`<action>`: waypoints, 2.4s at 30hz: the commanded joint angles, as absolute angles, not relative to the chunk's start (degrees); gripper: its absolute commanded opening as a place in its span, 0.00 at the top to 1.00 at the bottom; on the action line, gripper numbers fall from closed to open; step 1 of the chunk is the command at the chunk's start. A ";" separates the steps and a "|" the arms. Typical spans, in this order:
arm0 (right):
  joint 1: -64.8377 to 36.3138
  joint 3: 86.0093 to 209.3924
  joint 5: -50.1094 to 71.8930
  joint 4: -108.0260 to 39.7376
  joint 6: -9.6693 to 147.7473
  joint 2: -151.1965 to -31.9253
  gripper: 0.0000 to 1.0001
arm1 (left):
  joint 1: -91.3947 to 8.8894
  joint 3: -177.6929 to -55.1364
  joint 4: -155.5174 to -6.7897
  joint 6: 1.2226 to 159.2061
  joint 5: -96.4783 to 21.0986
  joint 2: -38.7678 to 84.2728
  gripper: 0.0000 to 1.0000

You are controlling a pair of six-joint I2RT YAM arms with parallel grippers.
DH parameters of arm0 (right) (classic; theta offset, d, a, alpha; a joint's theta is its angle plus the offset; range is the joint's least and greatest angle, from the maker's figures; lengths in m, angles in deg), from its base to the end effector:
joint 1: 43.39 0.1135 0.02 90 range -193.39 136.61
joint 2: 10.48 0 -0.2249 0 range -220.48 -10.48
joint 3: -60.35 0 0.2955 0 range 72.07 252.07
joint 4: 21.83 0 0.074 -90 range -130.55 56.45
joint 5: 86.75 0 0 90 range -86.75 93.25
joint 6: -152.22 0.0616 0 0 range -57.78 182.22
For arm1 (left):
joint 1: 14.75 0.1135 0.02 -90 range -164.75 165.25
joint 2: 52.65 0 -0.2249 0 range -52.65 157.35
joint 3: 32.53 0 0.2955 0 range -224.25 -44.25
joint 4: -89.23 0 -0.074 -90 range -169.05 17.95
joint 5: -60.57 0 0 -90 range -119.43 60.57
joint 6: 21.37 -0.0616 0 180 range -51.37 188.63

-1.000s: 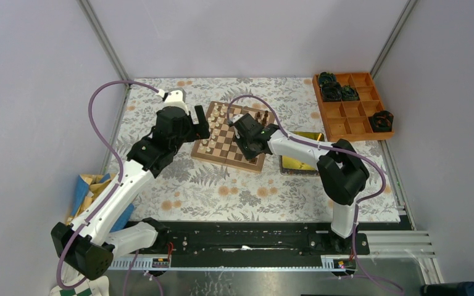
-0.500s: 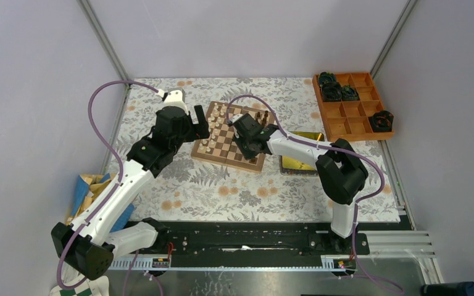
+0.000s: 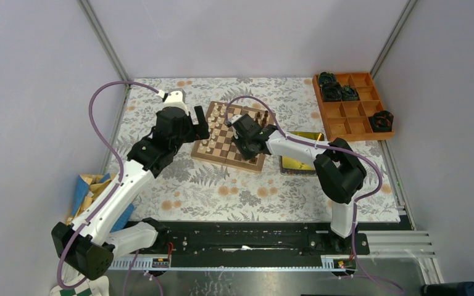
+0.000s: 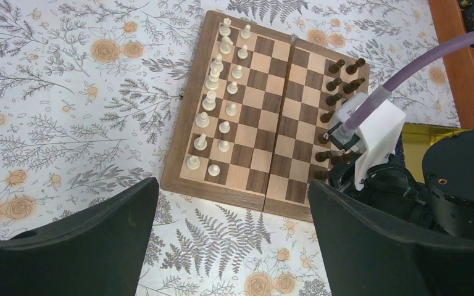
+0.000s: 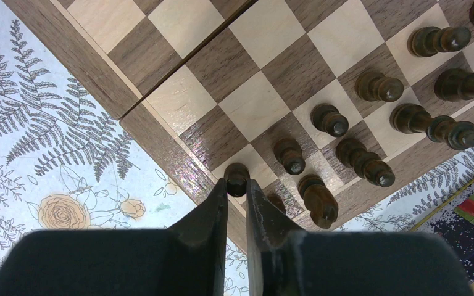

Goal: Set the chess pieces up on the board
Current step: Place the chess piece on the chessboard.

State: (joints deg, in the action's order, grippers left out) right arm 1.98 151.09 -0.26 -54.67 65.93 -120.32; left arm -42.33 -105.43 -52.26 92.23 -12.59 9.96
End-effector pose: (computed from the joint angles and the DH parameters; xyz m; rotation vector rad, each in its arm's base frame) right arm 0.3252 0.3241 0.1217 -0.8635 2.3438 0.2882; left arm 0.2958 -0.1344 0.3031 -0.1098 2.0471 -0.2550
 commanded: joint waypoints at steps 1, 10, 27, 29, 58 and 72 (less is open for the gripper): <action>2.48 151.62 0.11 -53.18 65.28 -120.27 0.82 | -41.74 -105.04 -53.81 92.37 -13.26 9.84 0.01; 2.49 151.14 -0.99 -53.57 65.23 -120.10 0.77 | -41.74 -105.22 -53.87 92.45 -13.58 9.83 0.01; 2.46 149.95 -2.99 -54.03 65.82 -119.91 0.73 | -41.74 -104.93 -53.94 92.71 -14.21 10.30 0.01; 2.45 150.02 -3.01 -54.03 65.81 -119.89 0.72 | -41.74 -104.97 -53.93 92.72 -14.20 10.32 0.01; 2.46 150.36 -3.31 -52.27 64.73 -116.01 0.66 | -41.74 -104.95 -54.16 92.98 -14.60 10.25 0.01; 2.49 151.07 -2.57 -52.58 64.68 -112.43 0.65 | -41.74 -105.62 -53.92 93.44 -14.17 9.71 0.01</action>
